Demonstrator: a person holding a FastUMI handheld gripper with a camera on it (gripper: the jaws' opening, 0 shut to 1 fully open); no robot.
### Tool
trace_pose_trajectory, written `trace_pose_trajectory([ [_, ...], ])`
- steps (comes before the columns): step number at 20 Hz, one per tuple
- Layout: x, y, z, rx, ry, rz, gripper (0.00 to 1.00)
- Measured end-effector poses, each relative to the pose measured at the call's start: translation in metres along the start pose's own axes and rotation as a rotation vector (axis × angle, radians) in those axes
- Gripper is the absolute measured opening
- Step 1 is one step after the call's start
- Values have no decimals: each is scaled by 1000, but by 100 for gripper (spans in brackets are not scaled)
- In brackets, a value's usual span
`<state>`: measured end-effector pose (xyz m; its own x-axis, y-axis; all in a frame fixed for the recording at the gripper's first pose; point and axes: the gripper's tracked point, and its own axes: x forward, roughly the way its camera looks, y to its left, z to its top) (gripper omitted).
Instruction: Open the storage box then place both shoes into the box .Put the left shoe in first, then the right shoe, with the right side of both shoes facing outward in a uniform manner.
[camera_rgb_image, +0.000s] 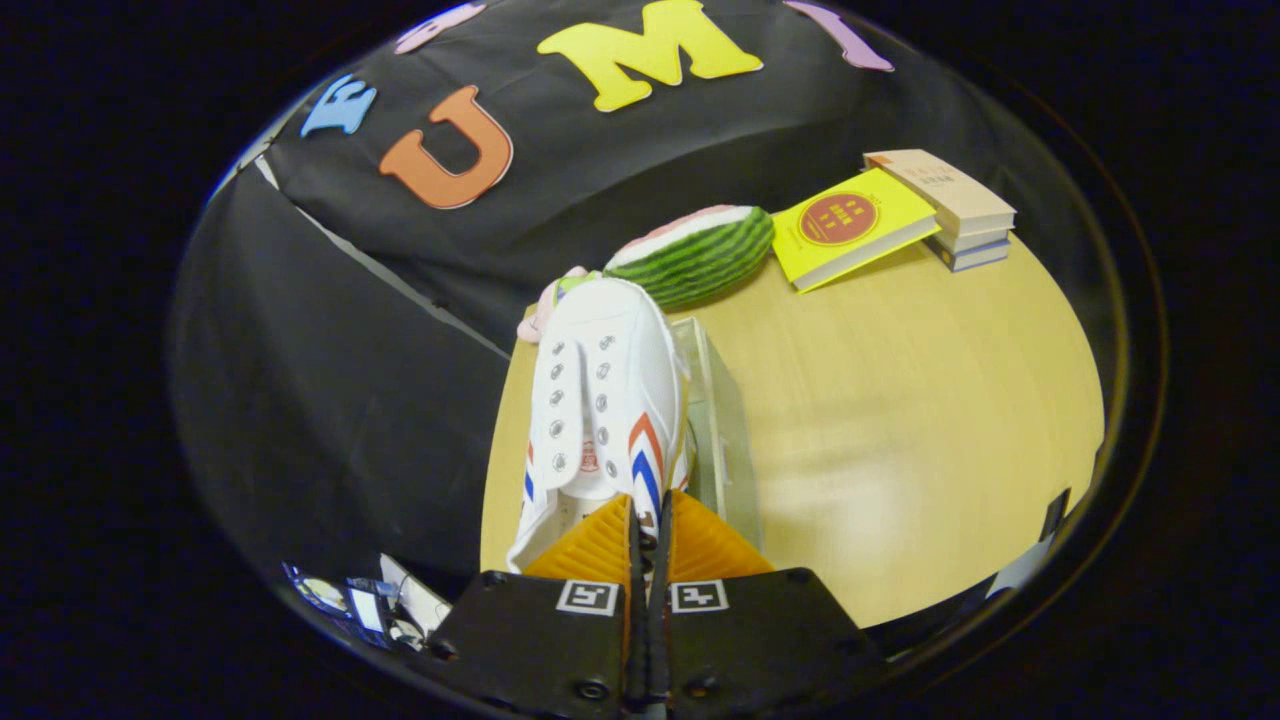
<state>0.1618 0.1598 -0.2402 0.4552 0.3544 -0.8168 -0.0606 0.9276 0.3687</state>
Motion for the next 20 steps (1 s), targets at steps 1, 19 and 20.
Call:
trace_pose_trajectory([
  [1, 3, 2, -2, 12, -5, 5, 6],
  [19, -10, 3, 46, -296, -370, -44, 100],
  [20, -21, 4, 50, -310, -395, -52, 100],
])
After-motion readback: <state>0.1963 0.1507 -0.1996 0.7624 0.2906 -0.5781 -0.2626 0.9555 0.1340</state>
